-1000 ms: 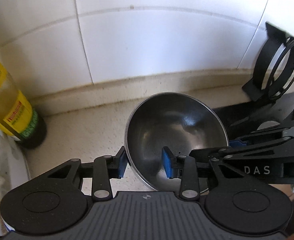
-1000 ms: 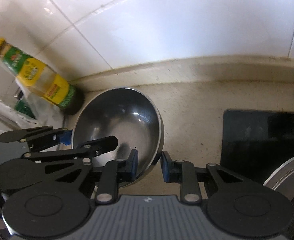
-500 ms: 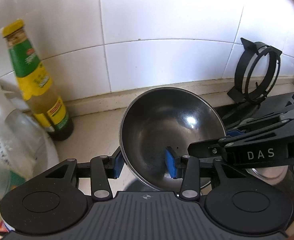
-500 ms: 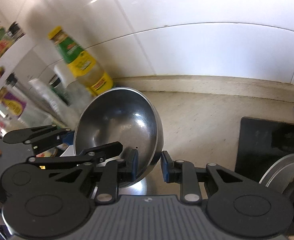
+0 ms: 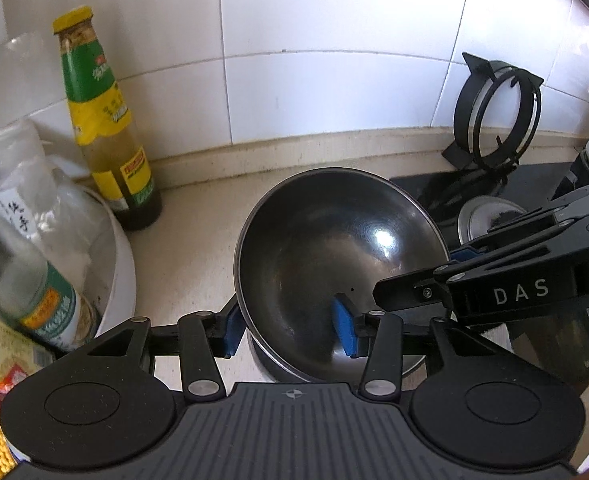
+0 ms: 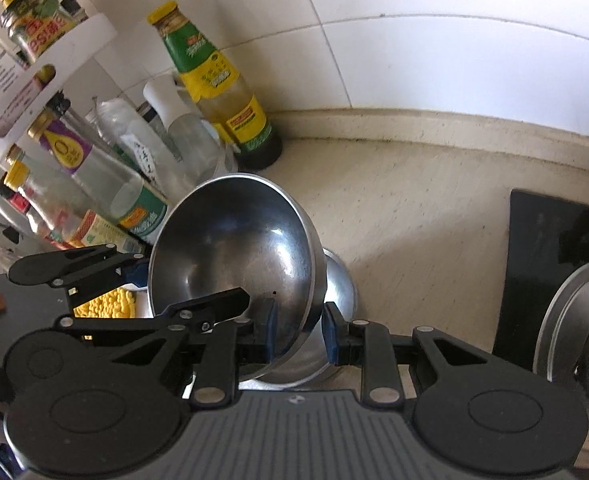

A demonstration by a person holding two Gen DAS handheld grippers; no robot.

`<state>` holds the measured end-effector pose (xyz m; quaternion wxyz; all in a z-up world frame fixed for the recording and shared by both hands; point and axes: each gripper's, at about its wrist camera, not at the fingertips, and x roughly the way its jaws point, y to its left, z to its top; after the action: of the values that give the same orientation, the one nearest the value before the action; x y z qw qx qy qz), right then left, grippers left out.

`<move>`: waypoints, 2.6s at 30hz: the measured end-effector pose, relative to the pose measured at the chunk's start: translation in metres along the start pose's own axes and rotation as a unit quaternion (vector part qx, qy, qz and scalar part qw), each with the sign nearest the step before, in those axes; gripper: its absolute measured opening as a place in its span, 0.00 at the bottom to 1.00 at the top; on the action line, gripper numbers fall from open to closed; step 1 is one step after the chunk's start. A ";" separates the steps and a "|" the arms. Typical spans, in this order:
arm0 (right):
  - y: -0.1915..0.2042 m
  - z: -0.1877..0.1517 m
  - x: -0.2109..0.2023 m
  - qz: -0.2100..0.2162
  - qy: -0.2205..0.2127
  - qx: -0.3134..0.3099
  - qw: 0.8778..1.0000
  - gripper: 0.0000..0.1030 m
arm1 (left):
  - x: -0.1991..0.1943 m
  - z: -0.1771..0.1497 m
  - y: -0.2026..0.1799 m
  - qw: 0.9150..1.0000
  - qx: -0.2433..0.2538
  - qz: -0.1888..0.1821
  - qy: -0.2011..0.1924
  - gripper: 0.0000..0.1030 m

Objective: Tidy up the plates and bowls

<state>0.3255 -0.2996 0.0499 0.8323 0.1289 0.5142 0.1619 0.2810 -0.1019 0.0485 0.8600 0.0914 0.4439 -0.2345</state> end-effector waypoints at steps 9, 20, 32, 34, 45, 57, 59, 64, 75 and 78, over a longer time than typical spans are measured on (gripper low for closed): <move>-0.001 -0.005 0.018 -0.005 0.020 0.008 1.000 0.48 | 0.015 -0.011 0.007 1.000 -0.007 -0.008 0.019 0.52; 0.004 0.001 0.016 -0.036 0.008 -0.034 0.999 0.55 | 0.017 -0.018 0.018 1.000 0.011 0.000 0.006 0.66; -0.008 -0.033 -0.003 -0.010 0.030 -0.194 0.980 0.67 | -0.001 -0.053 0.056 0.990 0.132 -0.032 -0.040 0.84; -0.007 -0.036 0.004 0.001 0.036 -0.227 0.973 0.67 | 0.009 -0.058 0.058 0.986 0.151 -0.055 -0.032 0.84; -0.020 -0.021 0.066 0.051 0.096 -0.348 0.931 0.69 | 0.066 -0.055 0.055 0.958 0.226 -0.173 0.029 0.87; -0.037 0.001 0.094 0.063 0.126 -0.430 0.892 0.71 | 0.108 -0.047 0.046 0.938 0.246 -0.241 0.051 0.91; -0.039 0.006 0.099 0.071 0.135 -0.436 0.887 0.72 | 0.109 -0.045 0.046 0.935 0.252 -0.246 0.053 0.91; -0.037 0.014 0.120 0.090 0.153 -0.464 0.868 0.72 | 0.116 -0.040 0.048 0.932 0.255 -0.255 0.048 0.93; -0.017 0.015 0.133 0.099 0.127 -0.549 0.820 0.79 | 0.121 -0.038 0.048 0.949 0.236 -0.209 0.029 1.00; -0.015 0.011 0.129 0.093 0.114 -0.544 0.826 0.79 | 0.114 -0.037 0.051 0.952 0.231 -0.201 0.025 1.00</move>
<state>0.3917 -0.2622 -0.0562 0.6842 -0.3169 0.4197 0.5053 0.3351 -0.0807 -0.0675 0.7391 0.2023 0.4081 -0.4962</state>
